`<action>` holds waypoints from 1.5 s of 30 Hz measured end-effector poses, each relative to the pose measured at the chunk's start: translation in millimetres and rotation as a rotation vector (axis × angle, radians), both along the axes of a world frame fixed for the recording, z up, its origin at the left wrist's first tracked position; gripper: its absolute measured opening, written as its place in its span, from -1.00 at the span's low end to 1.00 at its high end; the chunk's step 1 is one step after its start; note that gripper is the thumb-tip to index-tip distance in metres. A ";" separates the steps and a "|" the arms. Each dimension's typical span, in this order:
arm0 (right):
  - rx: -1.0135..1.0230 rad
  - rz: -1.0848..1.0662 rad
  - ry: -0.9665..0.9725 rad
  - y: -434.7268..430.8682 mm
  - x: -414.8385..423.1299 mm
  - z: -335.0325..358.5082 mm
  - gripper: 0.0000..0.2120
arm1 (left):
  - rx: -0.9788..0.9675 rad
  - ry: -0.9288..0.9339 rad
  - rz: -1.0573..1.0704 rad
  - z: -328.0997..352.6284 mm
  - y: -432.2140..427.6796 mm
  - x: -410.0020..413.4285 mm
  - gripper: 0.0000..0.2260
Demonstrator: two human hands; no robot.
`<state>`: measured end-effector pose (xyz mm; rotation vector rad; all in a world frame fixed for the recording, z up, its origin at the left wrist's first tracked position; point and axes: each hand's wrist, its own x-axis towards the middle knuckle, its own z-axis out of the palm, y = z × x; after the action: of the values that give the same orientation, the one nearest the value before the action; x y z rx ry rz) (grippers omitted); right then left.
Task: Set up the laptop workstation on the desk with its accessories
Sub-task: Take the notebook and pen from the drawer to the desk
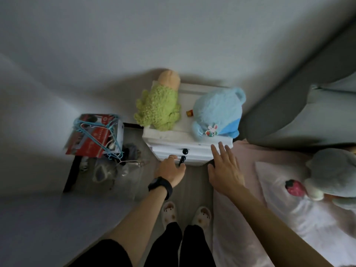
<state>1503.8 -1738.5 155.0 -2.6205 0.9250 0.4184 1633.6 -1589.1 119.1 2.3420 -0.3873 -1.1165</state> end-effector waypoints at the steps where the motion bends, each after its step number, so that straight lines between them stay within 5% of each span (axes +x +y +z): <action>1: -0.028 0.031 0.017 -4.2 6.8 -12.1 -0.33 | -0.015 0.056 0.052 -11.0 -7.6 5.4 -0.53; 7: -0.064 -0.014 0.085 -11.2 10.1 -62.1 -0.14 | -0.122 0.313 0.336 -66.2 -42.5 14.7 -0.58; 15: -0.001 -0.036 0.101 -14.4 10.4 -68.4 -0.04 | -0.205 0.327 0.585 -94.5 -61.7 -0.2 -0.82; 21: 0.012 -0.013 0.069 -17.7 9.7 -65.1 -0.06 | -0.190 0.442 0.548 -84.9 -35.2 -18.7 -0.68; 25: 0.043 0.023 0.085 -24.5 7.6 -62.5 -0.07 | -0.163 0.444 0.504 -87.4 -8.7 -32.5 -0.82; 30: 0.135 0.080 0.159 -38.8 5.9 -54.4 -0.03 | -0.175 0.468 0.567 -87.6 3.8 -52.1 -0.69; 45: 0.078 0.081 0.116 -35.0 1.7 -61.9 0.05 | -0.130 0.436 0.492 -90.0 30.2 -69.2 -0.81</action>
<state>1505.6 -1773.4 93.1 -2.5924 0.8218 0.6208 1564.4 -1558.9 29.2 1.8613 0.2549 -1.2548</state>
